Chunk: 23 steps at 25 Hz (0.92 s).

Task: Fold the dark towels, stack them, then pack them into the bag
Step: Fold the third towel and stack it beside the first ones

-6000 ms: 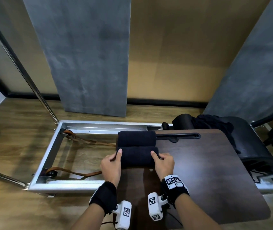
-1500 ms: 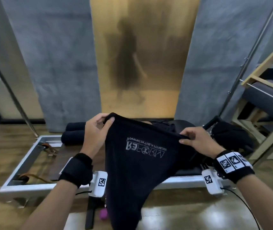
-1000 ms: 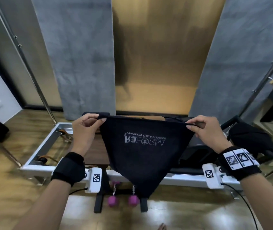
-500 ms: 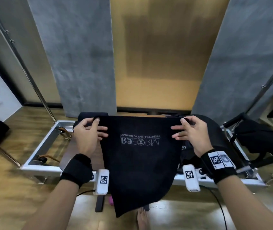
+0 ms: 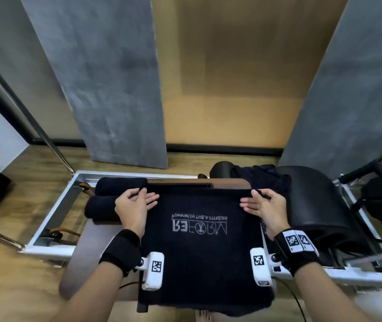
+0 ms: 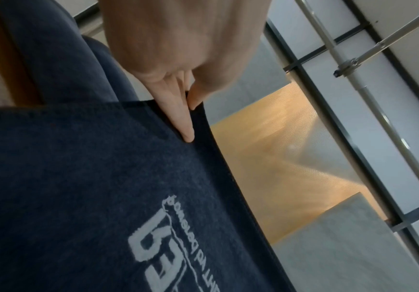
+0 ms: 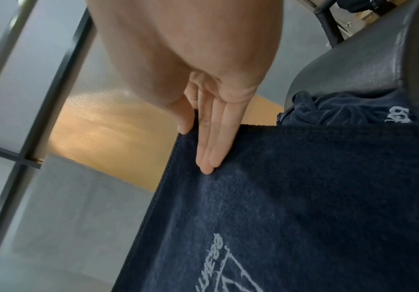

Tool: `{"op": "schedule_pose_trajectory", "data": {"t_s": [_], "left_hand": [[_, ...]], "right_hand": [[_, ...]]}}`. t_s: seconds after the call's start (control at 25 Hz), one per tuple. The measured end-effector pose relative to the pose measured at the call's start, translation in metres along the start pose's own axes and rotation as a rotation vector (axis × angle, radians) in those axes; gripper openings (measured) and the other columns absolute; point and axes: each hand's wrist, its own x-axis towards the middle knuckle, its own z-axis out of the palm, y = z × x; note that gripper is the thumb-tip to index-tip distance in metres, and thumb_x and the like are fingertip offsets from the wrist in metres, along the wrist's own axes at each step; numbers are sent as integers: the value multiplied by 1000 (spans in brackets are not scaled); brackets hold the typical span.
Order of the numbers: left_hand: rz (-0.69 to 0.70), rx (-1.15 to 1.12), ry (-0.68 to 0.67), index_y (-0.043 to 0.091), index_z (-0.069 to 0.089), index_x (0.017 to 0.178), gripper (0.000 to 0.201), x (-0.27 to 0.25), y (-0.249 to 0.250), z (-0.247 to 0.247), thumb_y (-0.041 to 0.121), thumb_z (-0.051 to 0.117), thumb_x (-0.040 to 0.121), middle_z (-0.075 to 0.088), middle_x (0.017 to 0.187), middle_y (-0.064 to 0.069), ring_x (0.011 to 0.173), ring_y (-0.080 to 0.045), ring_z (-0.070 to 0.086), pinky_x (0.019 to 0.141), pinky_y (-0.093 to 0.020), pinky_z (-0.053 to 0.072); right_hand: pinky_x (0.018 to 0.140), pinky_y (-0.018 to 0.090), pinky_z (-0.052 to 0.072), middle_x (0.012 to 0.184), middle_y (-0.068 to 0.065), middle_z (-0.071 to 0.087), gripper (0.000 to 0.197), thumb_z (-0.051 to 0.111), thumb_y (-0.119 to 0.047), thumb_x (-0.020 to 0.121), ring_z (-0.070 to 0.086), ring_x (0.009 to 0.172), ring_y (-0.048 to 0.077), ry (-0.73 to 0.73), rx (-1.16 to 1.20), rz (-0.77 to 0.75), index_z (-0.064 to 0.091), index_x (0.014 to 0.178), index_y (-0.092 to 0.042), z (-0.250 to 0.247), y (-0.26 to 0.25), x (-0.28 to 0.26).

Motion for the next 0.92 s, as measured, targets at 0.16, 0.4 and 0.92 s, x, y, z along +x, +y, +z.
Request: {"op": "schedule_pose_trajectory", "data": {"t_s": [0.16, 0.4, 0.92], "left_hand": [[-4, 48, 67, 1, 59, 103, 3, 55, -17, 35, 2, 58, 106, 74, 95, -28, 86, -34, 80, 79, -42, 65], [-119, 157, 119, -2, 59, 106, 4, 107, -49, 67, -1, 55, 106, 72, 96, -33, 88, -38, 79, 79, -42, 65], [27, 555, -182, 14, 70, 124, 21, 24, -69, 12, 17, 61, 105, 75, 115, -3, 111, -15, 68, 107, -37, 53]], "right_hand": [[66, 35, 65, 86, 27, 77, 10, 60, -11, 105, 78, 80, 40, -19, 2, 76, 59, 100, -2, 24, 3, 70], [70, 42, 66, 91, 34, 74, 13, 58, -11, 106, 78, 76, 38, 23, -96, 227, 58, 107, 2, 46, 32, 141], [66, 38, 64, 101, 24, 76, 34, 58, -6, 104, 74, 85, 41, -52, -100, 178, 53, 137, -14, 34, 35, 46]]}}
